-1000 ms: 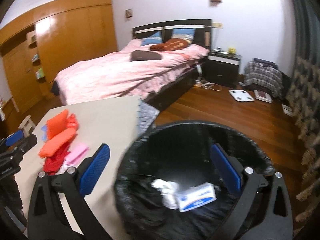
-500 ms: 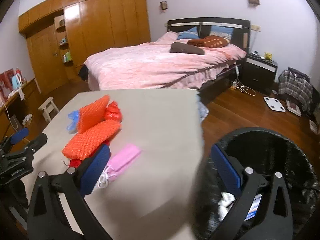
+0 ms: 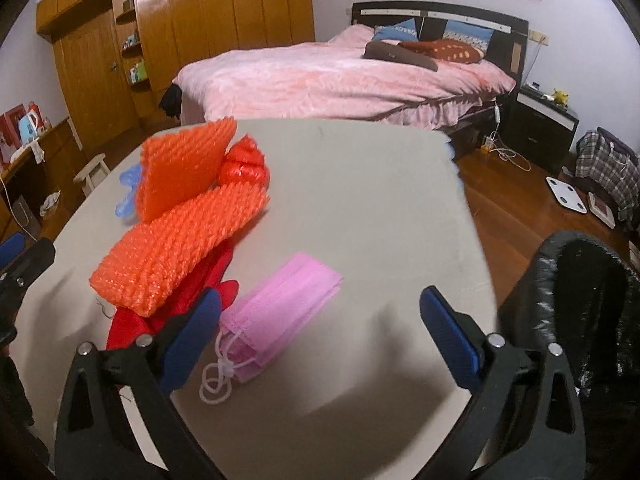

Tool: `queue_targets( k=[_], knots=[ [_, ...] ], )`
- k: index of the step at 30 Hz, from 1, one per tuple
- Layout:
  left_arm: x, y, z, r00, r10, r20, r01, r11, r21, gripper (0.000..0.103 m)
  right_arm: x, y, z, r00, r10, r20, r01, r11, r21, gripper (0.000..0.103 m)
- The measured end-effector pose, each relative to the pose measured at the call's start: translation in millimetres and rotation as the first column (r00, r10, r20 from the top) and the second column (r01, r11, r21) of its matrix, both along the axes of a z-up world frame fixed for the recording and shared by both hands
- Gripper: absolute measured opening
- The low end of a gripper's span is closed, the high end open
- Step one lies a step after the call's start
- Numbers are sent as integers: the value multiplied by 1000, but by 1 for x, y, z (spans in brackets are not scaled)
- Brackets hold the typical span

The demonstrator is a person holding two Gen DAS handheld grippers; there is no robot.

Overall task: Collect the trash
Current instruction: 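Grasp the pink mask with the right gripper while the left gripper grasps the orange mesh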

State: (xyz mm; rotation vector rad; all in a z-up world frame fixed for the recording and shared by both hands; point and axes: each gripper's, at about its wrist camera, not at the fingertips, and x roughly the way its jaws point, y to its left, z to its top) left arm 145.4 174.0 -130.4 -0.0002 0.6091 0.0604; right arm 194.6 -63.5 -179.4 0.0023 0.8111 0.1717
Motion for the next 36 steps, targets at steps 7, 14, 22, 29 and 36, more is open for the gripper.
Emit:
queue_targets(
  k=[7,14,22,29,36],
  knots=[
    [6,4,-7,1000,6,-16,-6,1000,-12,96,9,11,-15,997,36,-63,-36,999,4,77],
    [7,-4,-11,999,-19,-26,18,999,-31,95,11,21,-25,988,101,-118,-98,995,31,39],
    [17,-28,-11,995,-93,-36,91,994,-59,89,6,15,-19,984,140,-110,-129,987,95,7],
    [37,-40,-20,988,-130,-78,121,987,-108,81,6,-5,-5,993,101,-66,-95,992,80,7],
    [58,-44,-35,977,-167,-134,143,974,-175,79,8,-12,-4,994,95,-60,-91,994,68,7]
  ],
)
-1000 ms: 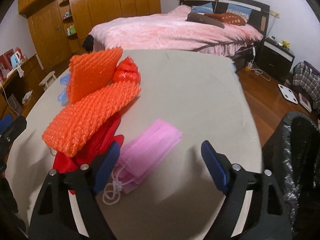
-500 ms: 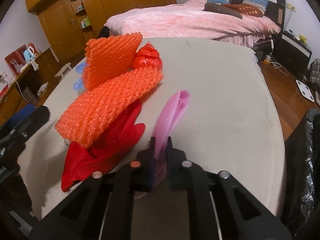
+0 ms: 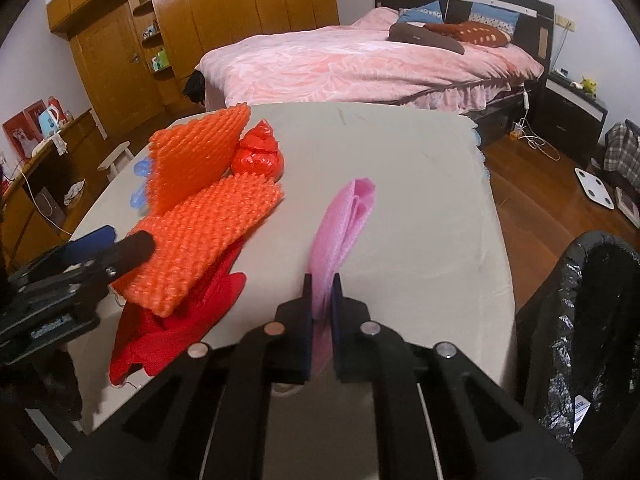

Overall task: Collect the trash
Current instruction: 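Grasp the pink mask with the right gripper while the left gripper grasps the orange mesh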

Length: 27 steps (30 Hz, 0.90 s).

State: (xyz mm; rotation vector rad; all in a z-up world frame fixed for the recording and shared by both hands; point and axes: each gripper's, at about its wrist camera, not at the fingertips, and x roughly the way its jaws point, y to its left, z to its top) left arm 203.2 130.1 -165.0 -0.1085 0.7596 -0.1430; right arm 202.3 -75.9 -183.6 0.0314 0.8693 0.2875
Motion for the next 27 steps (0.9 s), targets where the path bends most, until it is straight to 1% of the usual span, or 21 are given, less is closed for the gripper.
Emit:
queue_targets(
  k=[3,4,5,6,8,9,10,12,13,17,21,27],
  knots=[
    [3,-2,-3,1000,-21,-15,21,999,-24,66,1,-1,-2,1000,1,-4,-1,1000,3,7],
    [4,-4,-4,999,-33,-19,33,999,-30,57,2,-1,-2,1000,2,-5,-2,1000,3,7],
    [4,-7,-5,999,-46,-21,45,998,-35,50,2,0,-2,1000,2,-5,-2,1000,3,7],
    [4,-9,-5,998,-51,-23,51,998,-32,48,2,-1,-2,1000,1,-5,-1,1000,4,7],
    [3,-13,-5,998,-56,-19,55,998,-27,39,2,-1,-1,1000,0,-2,0,1000,5,7],
    [2,-13,-4,999,-51,-16,51,998,-25,37,2,-2,0,1000,0,1,0,1000,6,7],
    [0,-14,-3,999,-42,-8,42,999,-22,31,1,-1,0,1000,0,4,0,1000,5,7],
    [-2,-13,0,999,-34,5,35,999,-29,27,0,-1,3,1000,2,12,-2,1000,2,7],
    [-4,-13,3,999,-33,12,34,999,-37,21,-1,-1,5,1000,3,17,-3,1000,1,7],
    [-9,-14,10,999,-40,31,41,998,-37,17,-3,-4,10,1000,-1,28,0,1000,12,7],
    [-19,-16,21,997,-31,64,34,999,-33,16,-6,-6,15,999,-2,37,2,1000,16,7],
    [-32,-21,40,993,-47,105,49,999,-20,15,-10,-13,26,998,-17,54,16,999,31,7]
  ],
)
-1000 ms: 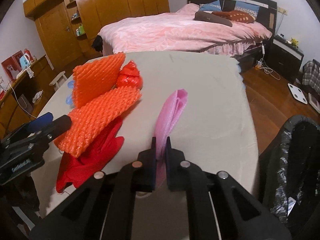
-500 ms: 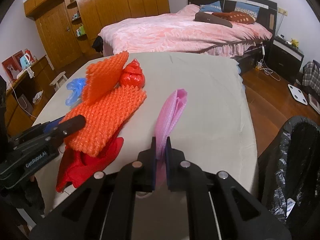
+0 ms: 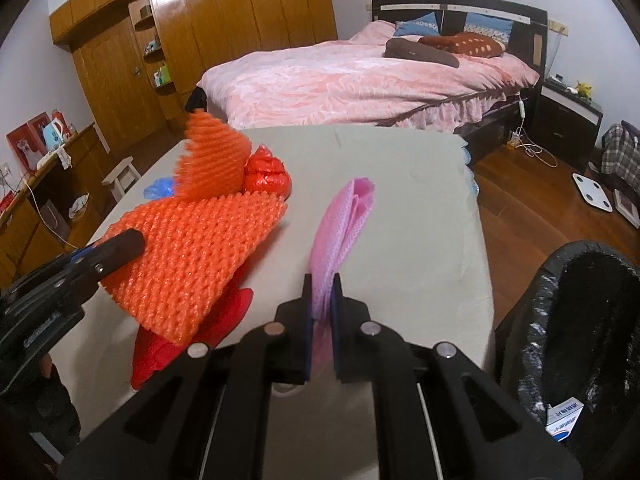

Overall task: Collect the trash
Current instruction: 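Grasp the pink mask with the right gripper while the left gripper grasps the orange mesh, then carry the pink mask and orange mesh over the bin and open both grippers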

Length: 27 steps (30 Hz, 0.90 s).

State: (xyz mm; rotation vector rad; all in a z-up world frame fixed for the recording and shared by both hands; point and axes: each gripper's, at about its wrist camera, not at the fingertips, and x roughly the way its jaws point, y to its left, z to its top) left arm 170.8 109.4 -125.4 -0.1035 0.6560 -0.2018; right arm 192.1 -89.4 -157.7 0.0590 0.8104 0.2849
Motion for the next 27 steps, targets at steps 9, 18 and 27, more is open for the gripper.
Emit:
queue_targets(
  k=[9,18,27],
  knots=[
    [-21,-19,22,999,-20,44,19,999,29,15,-15,-16,18,1000,-23,15,23,999,22,7],
    [-45,-44,43,992,-51,112,39,994,99,15,-33,-32,41,998,-35,57,33,999,32,7],
    [-58,-62,58,986,-85,141,72,993,96,15,-58,-54,65,994,-50,96,47,998,33,7]
  ],
)
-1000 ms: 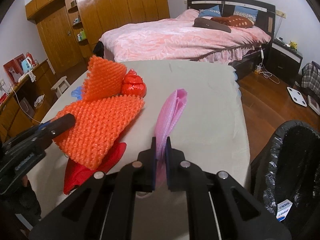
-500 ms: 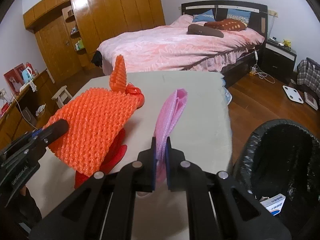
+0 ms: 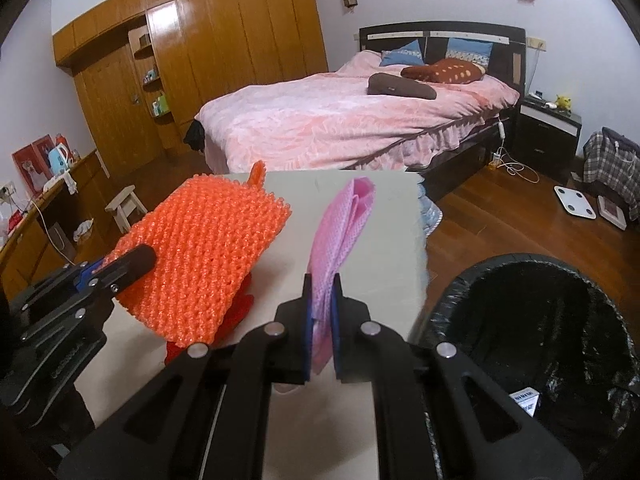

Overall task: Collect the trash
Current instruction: 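Carry the pink mask and orange mesh over the bin and open both grippers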

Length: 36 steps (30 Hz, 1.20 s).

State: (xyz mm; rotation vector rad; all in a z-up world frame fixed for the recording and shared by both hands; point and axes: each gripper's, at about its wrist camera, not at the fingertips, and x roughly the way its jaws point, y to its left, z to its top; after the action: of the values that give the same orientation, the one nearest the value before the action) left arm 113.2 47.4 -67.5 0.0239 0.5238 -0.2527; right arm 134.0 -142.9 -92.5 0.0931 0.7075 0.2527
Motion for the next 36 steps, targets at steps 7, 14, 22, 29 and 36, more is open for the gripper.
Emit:
queue_targets(
  k=[7,14,22,29,36],
  knots=[
    [-9,-15,11,999,-32,18,32,999,-4,15,-23,-25,14,999,-37,29,38,999,-19,7],
    [-17,-33,17,997,-72,20,72,997,-14,15,-44,-56,25,994,-97,52,98,995,-11,7],
    [-26,-67,21,988,-155,18,155,988,-19,14,-67,-94,29,981,-181,65,183,983,-20,7],
    [-29,-108,20,969,-246,14,246,969,-17,15,-82,-133,29,966,-250,65,253,967,-36,7],
    [-23,-153,10,940,-340,-10,340,940,-11,14,-97,-166,20,943,-328,54,331,942,-52,7]
  ],
)
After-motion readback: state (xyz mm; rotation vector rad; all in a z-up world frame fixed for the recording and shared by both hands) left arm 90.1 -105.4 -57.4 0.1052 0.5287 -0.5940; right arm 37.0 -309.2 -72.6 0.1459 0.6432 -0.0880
